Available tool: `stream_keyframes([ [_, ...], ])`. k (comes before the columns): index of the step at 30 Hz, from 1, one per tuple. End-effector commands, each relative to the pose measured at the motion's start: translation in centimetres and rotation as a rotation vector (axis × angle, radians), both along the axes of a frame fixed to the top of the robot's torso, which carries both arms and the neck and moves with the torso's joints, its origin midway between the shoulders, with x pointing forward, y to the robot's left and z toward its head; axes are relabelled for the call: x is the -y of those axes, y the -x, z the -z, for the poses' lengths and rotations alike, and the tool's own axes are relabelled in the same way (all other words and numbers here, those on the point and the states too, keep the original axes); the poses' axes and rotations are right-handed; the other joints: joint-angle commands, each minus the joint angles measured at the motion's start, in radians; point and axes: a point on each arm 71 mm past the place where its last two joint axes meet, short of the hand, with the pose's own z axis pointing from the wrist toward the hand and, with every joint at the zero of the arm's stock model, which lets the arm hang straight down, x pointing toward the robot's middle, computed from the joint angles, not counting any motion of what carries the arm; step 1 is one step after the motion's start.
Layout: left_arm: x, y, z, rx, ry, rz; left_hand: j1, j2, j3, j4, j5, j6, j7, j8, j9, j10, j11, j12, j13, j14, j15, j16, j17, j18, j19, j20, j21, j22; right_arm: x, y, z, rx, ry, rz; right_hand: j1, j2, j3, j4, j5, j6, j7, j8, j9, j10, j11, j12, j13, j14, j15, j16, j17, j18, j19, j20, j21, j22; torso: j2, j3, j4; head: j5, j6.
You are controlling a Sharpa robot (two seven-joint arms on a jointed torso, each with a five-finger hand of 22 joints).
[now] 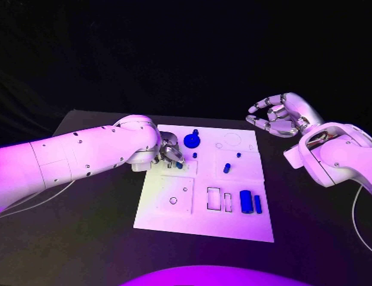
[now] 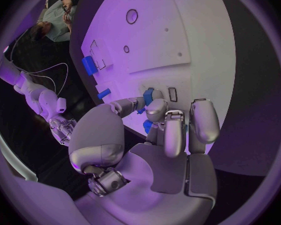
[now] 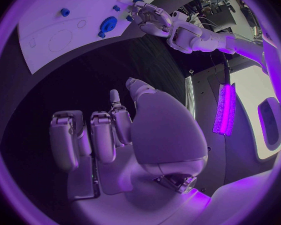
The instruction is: Assemble the parts on the task board
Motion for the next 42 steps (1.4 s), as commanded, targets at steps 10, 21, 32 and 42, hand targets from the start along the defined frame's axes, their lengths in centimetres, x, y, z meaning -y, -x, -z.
stream_keyframes([
  [10, 0.58, 0.44, 0.63, -0.044, -0.015, 0.033, -0.026, -0.003, -0.053, 0.028, -0.006, 0.043, -0.03, -0.006, -0.008, 0.013, 0.0, 0.011, 0.006, 0.096, -0.008, 0.01, 0.243, -0.02, 0.01, 0.0, 0.007, 0.009, -0.09, 0.06, 0.07, -0.007, 0.005, -0.012, -0.008, -0.005, 0.003, 0.002, 0.007, -0.008, -0.001, 0.001, 0.001, -0.001, -0.001, 0.001, 0.073, 0.075, -0.007, -0.005, 0.136, 0.012, 0.063, -0.005, -0.006, 0.224, -0.001, -0.0004, 0.001, -0.005, -0.004],
  [21, 0.65, 0.54, 0.67, -0.053, -0.022, 0.043, -0.025, -0.008, -0.071, 0.03, -0.006, 0.045, -0.032, -0.006, -0.01, 0.015, -0.002, 0.013, 0.008, 0.098, -0.008, 0.013, 0.247, -0.02, 0.012, -0.001, 0.008, 0.013, -0.02, 0.09, 0.07, -0.008, 0.005, -0.011, -0.008, -0.005, 0.003, 0.002, 0.007, -0.008, -0.001, 0.001, 0.001, -0.001, -0.001, 0.001, 0.073, 0.075, -0.007, -0.005, 0.136, 0.012, 0.063, -0.005, -0.006, 0.224, -0.001, -0.0004, 0.0008, -0.007, -0.005],
  [32, 0.58, 0.52, 0.68, -0.053, -0.024, 0.044, -0.046, -0.027, -0.141, 0.07, -0.008, 0.055, -0.031, -0.008, -0.019, 0.018, -0.002, 0.015, 0.008, 0.099, -0.008, 0.015, 0.251, -0.021, 0.015, -0.001, 0.01, 0.019, 0.0, 0.1, 0.06, -0.006, 0.004, -0.011, -0.012, -0.007, 0.005, 0.005, 0.007, -0.01, -0.001, 0.003, 0.002, -0.001, -0.001, 0.001, 0.073, 0.075, -0.007, -0.006, 0.135, 0.012, 0.063, -0.005, -0.006, 0.224, -0.001, -0.0005, 0.0018, -0.008, -0.007],
  [42, 0.36, 0.43, 0.65, -0.045, -0.021, 0.035, -0.044, -0.035, -0.259, 0.134, -0.008, 0.062, -0.033, -0.007, -0.027, 0.021, -0.003, 0.018, 0.009, 0.1, -0.009, 0.017, 0.255, -0.022, 0.018, -0.002, 0.011, 0.025, 0.06, 0.09, 0.05, -0.005, 0.002, -0.008, -0.013, -0.007, 0.005, 0.006, 0.007, -0.01, -0.001, 0.003, 0.002, -0.001, -0.001, 0.0, 0.072, 0.075, -0.007, -0.006, 0.135, 0.012, 0.063, -0.005, -0.007, 0.224, 0.0, -0.0005, 0.0013, -0.008, -0.007],
])
